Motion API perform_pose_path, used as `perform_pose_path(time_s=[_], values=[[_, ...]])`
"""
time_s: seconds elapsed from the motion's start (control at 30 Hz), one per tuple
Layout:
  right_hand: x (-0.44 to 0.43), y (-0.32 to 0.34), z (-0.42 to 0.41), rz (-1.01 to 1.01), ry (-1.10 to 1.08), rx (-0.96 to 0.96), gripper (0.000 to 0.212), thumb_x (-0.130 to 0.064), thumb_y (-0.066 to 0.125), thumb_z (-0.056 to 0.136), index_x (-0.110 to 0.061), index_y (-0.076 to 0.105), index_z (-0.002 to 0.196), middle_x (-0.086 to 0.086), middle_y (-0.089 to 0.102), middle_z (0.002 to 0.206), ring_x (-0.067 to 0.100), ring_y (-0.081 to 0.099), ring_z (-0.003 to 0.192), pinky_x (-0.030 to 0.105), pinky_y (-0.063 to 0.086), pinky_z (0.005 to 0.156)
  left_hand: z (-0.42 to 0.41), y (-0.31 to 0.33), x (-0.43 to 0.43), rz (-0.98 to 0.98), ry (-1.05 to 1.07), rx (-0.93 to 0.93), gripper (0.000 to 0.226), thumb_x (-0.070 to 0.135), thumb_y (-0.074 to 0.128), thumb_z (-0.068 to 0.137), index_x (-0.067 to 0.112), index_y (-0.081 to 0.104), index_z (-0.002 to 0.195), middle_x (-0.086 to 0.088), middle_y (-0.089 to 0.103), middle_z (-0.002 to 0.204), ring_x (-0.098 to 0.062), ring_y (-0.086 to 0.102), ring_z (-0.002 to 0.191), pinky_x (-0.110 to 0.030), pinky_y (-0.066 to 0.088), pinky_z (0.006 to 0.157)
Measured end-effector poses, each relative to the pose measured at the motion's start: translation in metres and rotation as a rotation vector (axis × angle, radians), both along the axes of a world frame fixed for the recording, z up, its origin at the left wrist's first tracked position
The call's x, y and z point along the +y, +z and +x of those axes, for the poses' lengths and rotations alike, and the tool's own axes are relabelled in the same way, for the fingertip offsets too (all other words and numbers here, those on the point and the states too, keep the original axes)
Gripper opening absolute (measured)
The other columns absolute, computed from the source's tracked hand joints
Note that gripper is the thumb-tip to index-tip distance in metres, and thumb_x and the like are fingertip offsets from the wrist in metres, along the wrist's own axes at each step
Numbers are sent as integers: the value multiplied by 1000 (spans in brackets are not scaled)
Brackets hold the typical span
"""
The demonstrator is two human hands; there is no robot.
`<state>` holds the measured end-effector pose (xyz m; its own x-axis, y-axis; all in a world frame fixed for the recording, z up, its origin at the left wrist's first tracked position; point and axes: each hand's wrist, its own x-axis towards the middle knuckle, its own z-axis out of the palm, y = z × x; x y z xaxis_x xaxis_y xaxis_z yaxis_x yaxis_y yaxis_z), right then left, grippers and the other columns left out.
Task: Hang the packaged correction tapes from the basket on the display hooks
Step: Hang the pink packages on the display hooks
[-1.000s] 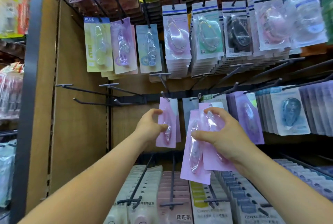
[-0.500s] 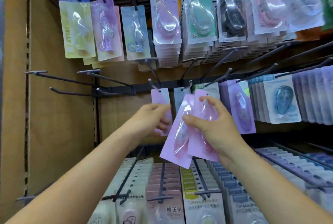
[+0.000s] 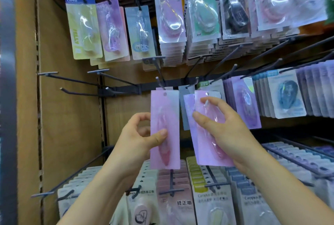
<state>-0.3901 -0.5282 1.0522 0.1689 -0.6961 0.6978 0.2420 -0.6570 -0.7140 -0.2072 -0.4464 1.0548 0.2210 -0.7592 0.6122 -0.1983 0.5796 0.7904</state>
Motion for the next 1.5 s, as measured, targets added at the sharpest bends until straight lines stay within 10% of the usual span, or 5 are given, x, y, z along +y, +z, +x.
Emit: perform_pose_path(time_s=[0.17,0.37,0.83,1.13,1.5], values=[[10,-3,7,-102,175,196,62,-40,83,58,-43,63,117,-32,59,111,-18,58,101,4,48,73,-2,4,2,-113,-107,79,54,11,69,74,20,53,125,-15,73,106,-32,73,90,-43,59,66],[7,-1,15,-63,195,141,40,-22,83,78,-42,67,108,-9,66,125,17,66,112,44,52,100,-4,16,2,-185,-49,-35,66,12,67,80,35,50,139,-13,73,99,-28,72,91,-40,58,69],[18,4,4,80,194,184,20,-25,58,97,-33,64,115,-19,46,38,0,40,31,10,30,34,-1,24,4,-54,146,-133,53,19,61,94,32,48,144,3,74,110,-17,70,104,-45,53,98],[-15,6,-15,80,51,197,27,-33,54,98,-52,57,117,-12,62,117,13,61,105,35,52,89,13,40,-24,121,348,-379,72,18,74,86,45,38,143,-1,68,106,-16,70,94,-41,61,82],[-27,-1,-15,140,51,45,80,-30,78,81,-50,31,142,-5,68,120,20,70,99,44,56,90,31,46,-127,93,529,-534,72,23,75,85,36,33,142,-8,58,134,-29,65,107,-44,59,84]])
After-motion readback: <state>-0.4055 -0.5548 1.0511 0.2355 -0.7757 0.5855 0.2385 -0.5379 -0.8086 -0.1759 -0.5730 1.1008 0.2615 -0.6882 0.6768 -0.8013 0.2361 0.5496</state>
